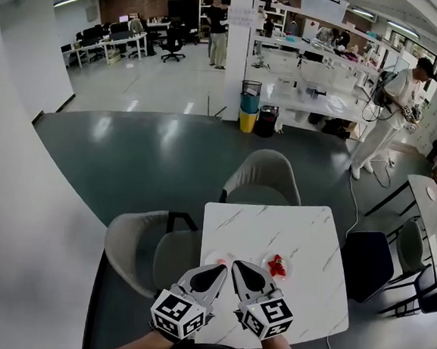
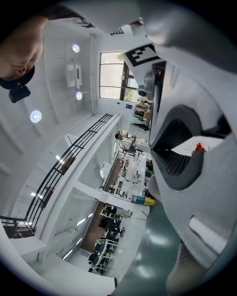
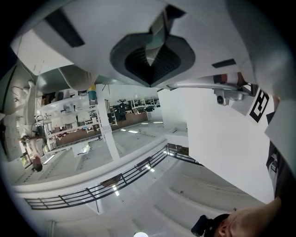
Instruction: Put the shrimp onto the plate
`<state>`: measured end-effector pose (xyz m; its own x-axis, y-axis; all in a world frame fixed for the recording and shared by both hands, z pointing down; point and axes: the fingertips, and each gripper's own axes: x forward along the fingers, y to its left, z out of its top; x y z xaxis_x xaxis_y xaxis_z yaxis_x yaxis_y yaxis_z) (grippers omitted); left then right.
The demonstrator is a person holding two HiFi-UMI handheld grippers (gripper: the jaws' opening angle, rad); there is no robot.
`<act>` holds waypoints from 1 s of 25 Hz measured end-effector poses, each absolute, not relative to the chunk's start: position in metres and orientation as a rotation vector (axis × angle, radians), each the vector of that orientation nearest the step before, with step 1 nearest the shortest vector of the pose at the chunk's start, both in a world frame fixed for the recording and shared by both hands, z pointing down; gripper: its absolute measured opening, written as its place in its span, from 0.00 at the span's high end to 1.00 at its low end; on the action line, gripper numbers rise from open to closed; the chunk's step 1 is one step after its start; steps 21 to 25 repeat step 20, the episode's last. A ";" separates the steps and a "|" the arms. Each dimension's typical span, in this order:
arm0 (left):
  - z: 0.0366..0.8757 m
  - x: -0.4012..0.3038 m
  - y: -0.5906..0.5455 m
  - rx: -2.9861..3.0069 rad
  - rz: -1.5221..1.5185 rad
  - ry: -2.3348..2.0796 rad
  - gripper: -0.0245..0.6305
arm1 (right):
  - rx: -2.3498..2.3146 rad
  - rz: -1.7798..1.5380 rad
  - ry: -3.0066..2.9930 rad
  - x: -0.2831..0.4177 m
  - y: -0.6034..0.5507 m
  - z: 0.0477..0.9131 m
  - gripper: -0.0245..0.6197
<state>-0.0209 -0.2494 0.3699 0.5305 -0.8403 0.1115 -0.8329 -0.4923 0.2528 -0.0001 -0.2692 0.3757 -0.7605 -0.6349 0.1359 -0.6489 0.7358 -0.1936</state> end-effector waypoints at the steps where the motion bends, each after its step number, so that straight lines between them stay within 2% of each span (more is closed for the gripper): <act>1: 0.368 -0.021 -0.249 2.500 -0.043 -1.406 0.95 | 1.063 0.353 -2.872 0.000 -0.269 0.375 0.96; 25: 0.355 -0.012 -0.251 2.542 -0.055 -1.434 0.95 | 1.090 0.303 -2.885 0.010 -0.268 0.361 0.96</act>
